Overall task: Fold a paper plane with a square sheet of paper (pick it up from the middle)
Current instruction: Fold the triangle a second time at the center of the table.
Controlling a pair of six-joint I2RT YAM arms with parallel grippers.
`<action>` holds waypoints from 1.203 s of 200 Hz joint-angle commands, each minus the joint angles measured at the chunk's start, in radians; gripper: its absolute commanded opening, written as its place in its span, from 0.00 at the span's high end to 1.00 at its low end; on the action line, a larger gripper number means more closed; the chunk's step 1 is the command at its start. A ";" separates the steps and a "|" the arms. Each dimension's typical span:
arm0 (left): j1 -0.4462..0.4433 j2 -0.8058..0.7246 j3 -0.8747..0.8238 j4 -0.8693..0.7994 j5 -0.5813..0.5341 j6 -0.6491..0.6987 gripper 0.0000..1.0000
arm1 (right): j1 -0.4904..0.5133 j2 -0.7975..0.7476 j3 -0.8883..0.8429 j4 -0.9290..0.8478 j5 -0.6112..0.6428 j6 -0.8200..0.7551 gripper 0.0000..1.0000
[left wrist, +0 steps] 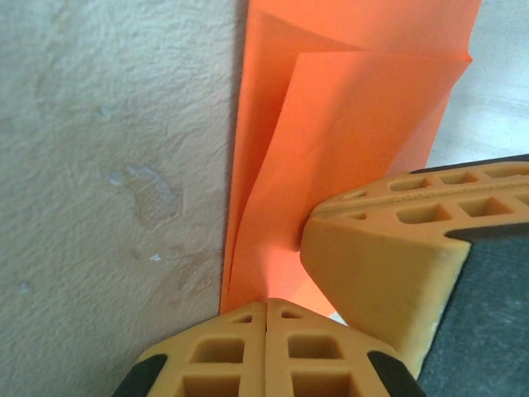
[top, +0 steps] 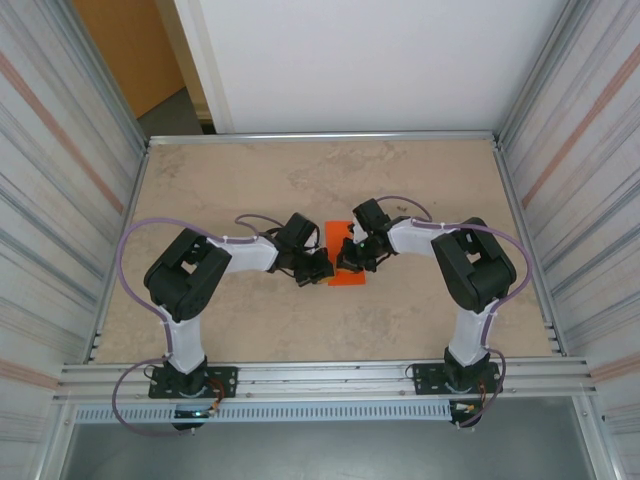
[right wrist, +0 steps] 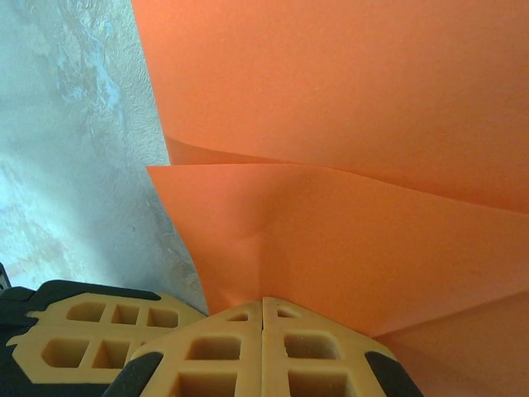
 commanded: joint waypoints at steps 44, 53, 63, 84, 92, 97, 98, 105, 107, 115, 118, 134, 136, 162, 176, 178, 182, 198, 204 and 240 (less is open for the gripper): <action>0.006 0.024 -0.078 -0.132 -0.023 -0.021 1.00 | -0.109 0.022 -0.069 0.096 0.012 -0.038 1.00; 0.009 0.024 -0.080 -0.133 -0.016 -0.019 1.00 | -0.123 0.025 -0.071 0.109 0.003 -0.045 1.00; 0.014 0.025 -0.078 -0.134 -0.008 -0.013 1.00 | -0.142 0.025 -0.071 0.118 -0.003 -0.052 1.00; 0.027 0.016 -0.071 -0.144 -0.001 0.002 1.00 | -0.188 0.026 -0.069 0.131 -0.005 -0.062 1.00; 0.029 0.013 -0.065 -0.145 0.001 0.008 1.00 | -0.206 0.029 -0.063 0.132 -0.004 -0.067 1.00; 0.030 0.013 -0.061 -0.145 0.005 0.013 1.00 | -0.214 0.031 -0.060 0.132 -0.004 -0.069 1.00; 0.029 0.013 -0.060 -0.146 0.006 0.015 1.00 | -0.217 0.031 -0.059 0.132 -0.004 -0.069 1.00; 0.030 0.015 -0.051 -0.145 0.014 0.020 1.00 | -0.229 0.033 -0.055 0.132 -0.006 -0.071 1.00; 0.030 0.016 -0.048 -0.145 0.016 0.022 1.00 | -0.231 0.032 -0.055 0.132 -0.007 -0.072 1.00; 0.029 0.018 -0.037 -0.141 0.027 0.027 1.00 | -0.238 0.029 -0.048 0.127 -0.011 -0.074 1.00; 0.030 0.018 -0.031 -0.140 0.029 0.030 1.00 | -0.239 0.026 -0.046 0.126 -0.011 -0.074 1.00; 0.032 0.009 0.008 -0.143 0.045 0.046 1.00 | -0.237 -0.020 -0.044 0.117 -0.009 -0.077 1.00; 0.033 0.007 0.014 -0.143 0.046 0.049 1.00 | -0.236 -0.029 -0.043 0.114 -0.008 -0.077 1.00; 0.033 -0.034 0.077 -0.129 0.064 0.065 0.99 | -0.215 -0.139 -0.057 0.089 0.014 -0.066 1.00; 0.034 -0.056 0.081 -0.100 0.070 0.062 0.97 | -0.192 -0.180 -0.077 0.089 0.021 -0.054 1.00; 0.035 -0.058 0.080 -0.094 0.070 0.060 0.97 | -0.187 -0.184 -0.079 0.087 0.020 -0.051 1.00; 0.034 -0.061 0.077 -0.084 0.072 0.058 0.97 | -0.178 -0.187 -0.082 0.085 0.019 -0.046 1.00; 0.034 -0.066 0.059 -0.045 0.078 0.049 0.96 | -0.139 -0.178 -0.095 0.091 -0.004 -0.025 1.00; 0.034 -0.063 0.055 -0.037 0.078 0.046 0.96 | -0.124 -0.169 -0.098 0.098 -0.011 -0.016 1.00; 0.033 -0.041 0.029 -0.016 0.082 0.032 0.99 | -0.055 -0.103 -0.107 0.170 -0.070 0.037 1.00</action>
